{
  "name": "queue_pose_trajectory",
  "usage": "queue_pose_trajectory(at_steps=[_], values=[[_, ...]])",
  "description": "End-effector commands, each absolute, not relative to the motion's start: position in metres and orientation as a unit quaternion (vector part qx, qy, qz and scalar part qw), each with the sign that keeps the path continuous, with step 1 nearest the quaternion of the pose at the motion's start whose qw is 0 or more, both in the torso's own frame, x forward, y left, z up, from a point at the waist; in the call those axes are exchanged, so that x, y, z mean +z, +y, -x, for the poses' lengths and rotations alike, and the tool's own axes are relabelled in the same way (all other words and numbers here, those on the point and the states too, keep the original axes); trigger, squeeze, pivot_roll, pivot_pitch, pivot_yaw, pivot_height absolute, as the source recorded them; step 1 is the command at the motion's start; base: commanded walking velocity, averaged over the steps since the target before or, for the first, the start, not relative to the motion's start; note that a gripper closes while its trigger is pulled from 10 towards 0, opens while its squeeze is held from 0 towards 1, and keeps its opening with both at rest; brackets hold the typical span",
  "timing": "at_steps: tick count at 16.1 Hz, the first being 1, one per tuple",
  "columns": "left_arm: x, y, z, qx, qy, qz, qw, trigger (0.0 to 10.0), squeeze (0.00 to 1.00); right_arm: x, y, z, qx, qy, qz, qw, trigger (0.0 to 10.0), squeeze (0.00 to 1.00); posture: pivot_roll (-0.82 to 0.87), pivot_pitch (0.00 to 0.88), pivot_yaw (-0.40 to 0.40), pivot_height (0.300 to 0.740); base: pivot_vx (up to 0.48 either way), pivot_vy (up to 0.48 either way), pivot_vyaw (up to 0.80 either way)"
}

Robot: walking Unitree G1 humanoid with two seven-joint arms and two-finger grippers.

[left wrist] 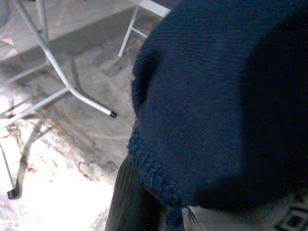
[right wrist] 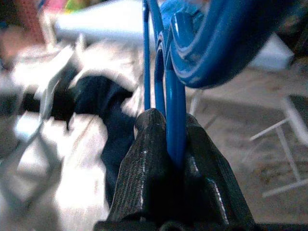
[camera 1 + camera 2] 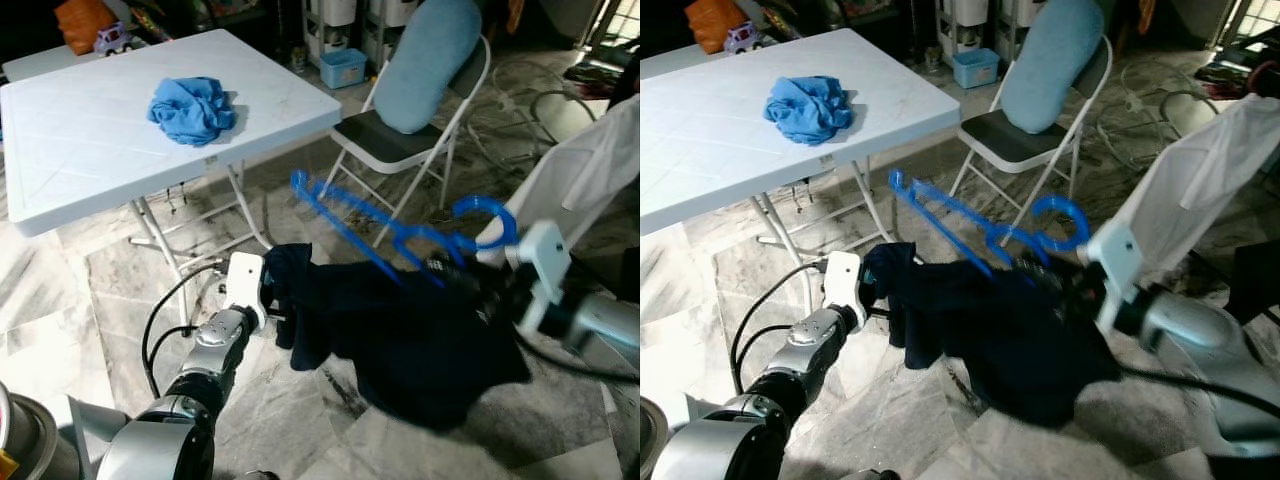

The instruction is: Hang hanger

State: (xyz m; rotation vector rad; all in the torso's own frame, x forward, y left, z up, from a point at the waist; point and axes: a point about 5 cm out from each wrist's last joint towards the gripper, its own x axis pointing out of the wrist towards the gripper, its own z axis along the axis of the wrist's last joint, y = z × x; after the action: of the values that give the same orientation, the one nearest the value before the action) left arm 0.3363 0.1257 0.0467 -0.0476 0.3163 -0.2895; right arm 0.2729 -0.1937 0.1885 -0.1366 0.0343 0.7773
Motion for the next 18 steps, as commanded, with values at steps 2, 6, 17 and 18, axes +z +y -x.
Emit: queue_pose_trajectory(at_steps=[2, 6, 17, 18], values=[[0.044, 0.134, -0.334, -0.125, 0.16, 0.023, 0.979, 0.0, 0.0, 0.208, -0.184, -0.294, 0.3, -0.055, 0.021, 0.952, 10.0, 0.0, -0.16, 0.04, 0.039, 0.74, 0.0, 0.0, 0.0], [0.047, 0.126, -0.335, -0.135, 0.152, 0.026, 0.979, 0.0, 0.0, 0.209, -0.139, -0.312, 0.301, -0.085, -0.098, 0.945, 10.0, 0.0, -0.15, 0.042, 0.029, 0.74, 0.0, 0.0, 0.0], [0.03, 0.133, -0.321, -0.14, 0.171, -0.007, 0.975, 0.0, 0.0, 0.225, -0.124, -0.348, 0.225, -0.143, -0.082, 0.96, 10.0, 0.0, -0.11, 0.043, 0.006, 0.74, 0.0, 0.0, 0.0], [0.038, 0.14, -0.325, -0.121, 0.144, -0.004, 0.982, 0.0, 0.0, 0.215, -0.13, -0.343, 0.22, -0.132, -0.046, 0.965, 10.0, 0.0, -0.11, 0.043, 0.007, 0.74, 0.0, 0.0, 0.0]])
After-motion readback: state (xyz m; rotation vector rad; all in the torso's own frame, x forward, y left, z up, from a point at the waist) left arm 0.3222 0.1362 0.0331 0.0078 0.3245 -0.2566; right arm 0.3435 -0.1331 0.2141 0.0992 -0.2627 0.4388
